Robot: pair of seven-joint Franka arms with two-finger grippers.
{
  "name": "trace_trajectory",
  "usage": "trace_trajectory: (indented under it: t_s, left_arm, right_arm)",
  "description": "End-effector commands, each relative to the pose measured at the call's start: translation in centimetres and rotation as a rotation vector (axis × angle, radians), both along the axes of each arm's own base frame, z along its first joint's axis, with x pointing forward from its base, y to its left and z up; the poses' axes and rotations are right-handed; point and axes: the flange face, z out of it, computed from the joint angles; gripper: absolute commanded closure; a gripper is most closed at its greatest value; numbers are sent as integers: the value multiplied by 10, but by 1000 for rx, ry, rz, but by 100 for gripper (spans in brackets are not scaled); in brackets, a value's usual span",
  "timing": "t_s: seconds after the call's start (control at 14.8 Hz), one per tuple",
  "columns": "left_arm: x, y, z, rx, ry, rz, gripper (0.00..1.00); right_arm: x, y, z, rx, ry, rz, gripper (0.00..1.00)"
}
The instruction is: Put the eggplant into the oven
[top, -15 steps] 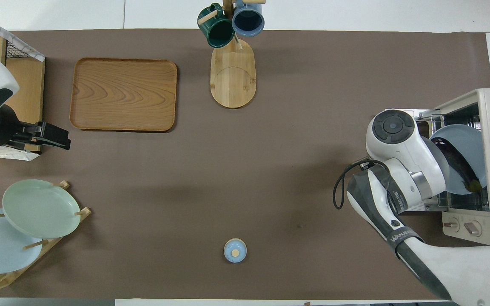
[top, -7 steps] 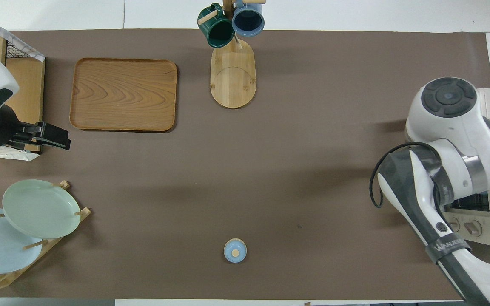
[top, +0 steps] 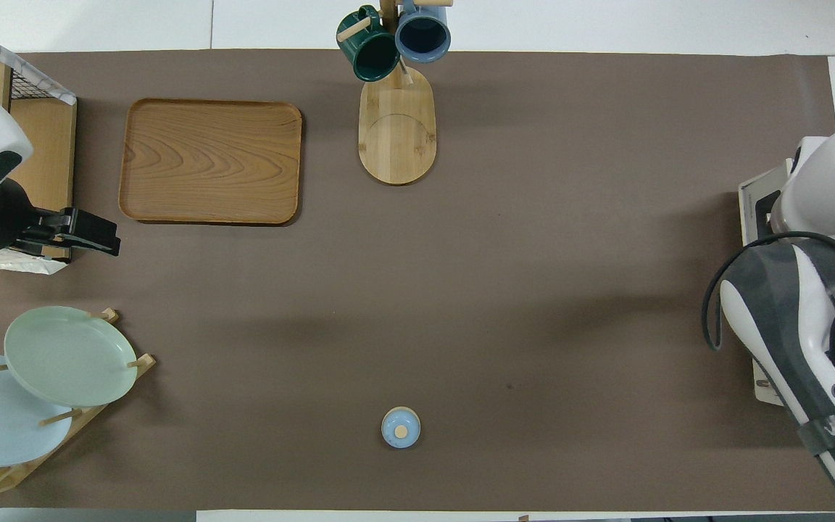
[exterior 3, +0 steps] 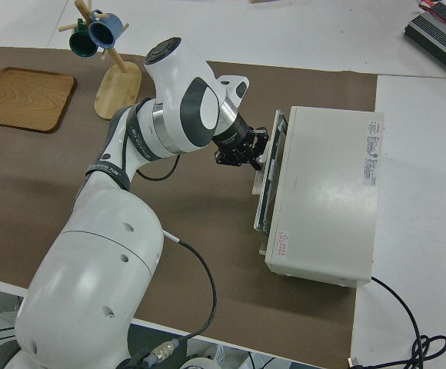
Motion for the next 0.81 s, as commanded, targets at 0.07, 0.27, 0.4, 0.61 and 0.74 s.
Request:
trace_trajectory:
  t_s: [0.07,0.27,0.4,0.61,0.74]
  left_arm:
    - [-6,3,4,-9,-11,13,0]
    - [-6,3,4,-9,-13,13,0]
    - [-6,3,4,-9,-11,13,0]
    - [-6,3,4,-9,-13,13,0]
    - [-6,3,4,-9,-11,13,0]
  right_arm:
    - [-1,-29,-18,-8,44,10,100]
    - [-4,-41,-15,-2,49,14,100]
    - [-6,-37,-3,54,35,-21,97]
    - [3,-25,47,196,25,-117,74]
    - [4,-19,75,226,-5,-120,60]
